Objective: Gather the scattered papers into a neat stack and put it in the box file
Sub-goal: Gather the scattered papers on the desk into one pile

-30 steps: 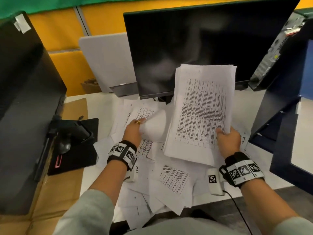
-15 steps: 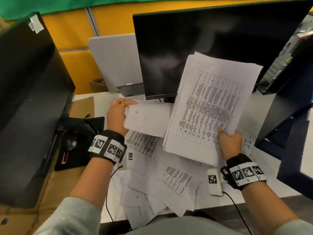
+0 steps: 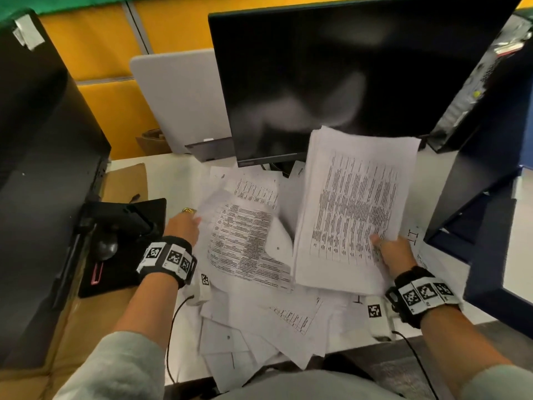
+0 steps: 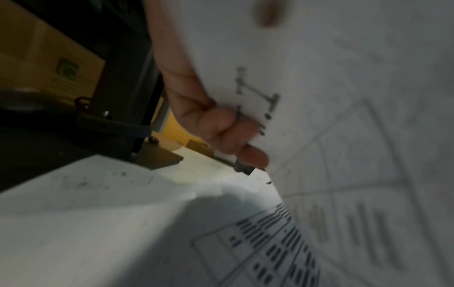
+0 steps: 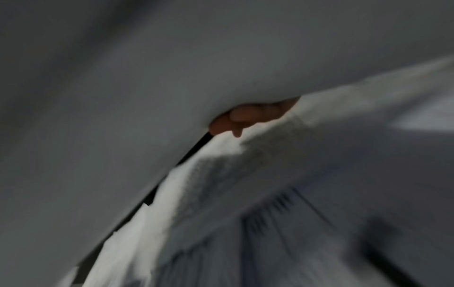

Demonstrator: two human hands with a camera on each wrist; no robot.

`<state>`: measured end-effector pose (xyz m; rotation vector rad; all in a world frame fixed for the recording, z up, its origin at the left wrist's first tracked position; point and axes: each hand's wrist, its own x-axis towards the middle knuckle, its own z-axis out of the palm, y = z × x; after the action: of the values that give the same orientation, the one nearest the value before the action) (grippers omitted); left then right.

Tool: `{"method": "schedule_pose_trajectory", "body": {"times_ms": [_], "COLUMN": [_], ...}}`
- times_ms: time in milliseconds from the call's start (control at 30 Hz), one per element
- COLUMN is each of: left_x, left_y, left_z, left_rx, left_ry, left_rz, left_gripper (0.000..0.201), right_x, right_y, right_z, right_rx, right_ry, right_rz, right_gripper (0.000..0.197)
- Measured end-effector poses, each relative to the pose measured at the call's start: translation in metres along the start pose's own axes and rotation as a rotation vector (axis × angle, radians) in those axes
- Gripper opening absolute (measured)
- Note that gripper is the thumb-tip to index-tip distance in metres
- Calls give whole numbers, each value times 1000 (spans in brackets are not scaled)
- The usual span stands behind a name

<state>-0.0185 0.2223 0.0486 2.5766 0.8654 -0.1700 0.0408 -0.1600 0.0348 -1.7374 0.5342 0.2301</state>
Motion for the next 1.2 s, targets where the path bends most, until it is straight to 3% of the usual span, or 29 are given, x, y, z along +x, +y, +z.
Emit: {"method": "schedule_pose_trajectory", "body": {"times_ms": [133,300,433,533,633,733,833,933,1000,1100,1200], "left_x": [5,13,27,37,38,40,35,13,-7,-26,-29], "left_y": [0,23,44,71,100,121,121,96,76,61,67], "left_z": [-2,-12,-14,-11,-1,14,23,34,51,78,85], "left_rx": [102,320,290,217,35,-189,-240,-339,-301,-85,-197], "left_ry": [-25,31,81,12,-58,-63,70,172,76,-207,-259], "left_rz": [96,235,341,355,307,263,175,-40,-91,-36,-58], "left_gripper": [25,35,34,36,26,31,49,54,52,68,72], "right_x": [-1,-8,-5,-3,-2,-1,3,11,16,21,19], "right_y": [26,22,4,-3,0,5,6,7,8,6,1], "right_z": [4,14,-1,-16,-22,-20,-16,-12,-9,-5,0], "right_rx": [-67,-42,41,65,37,11,-17,-72,-139,-265,-348], "right_ry": [-60,-159,-101,4,38,18,-19,-34,-42,-78,-111], "right_rz": [126,206,79,-50,-84,-92,-98,-41,0,70,83], "right_gripper": [32,27,23,17,32,34,31,14,10,31,33]}}
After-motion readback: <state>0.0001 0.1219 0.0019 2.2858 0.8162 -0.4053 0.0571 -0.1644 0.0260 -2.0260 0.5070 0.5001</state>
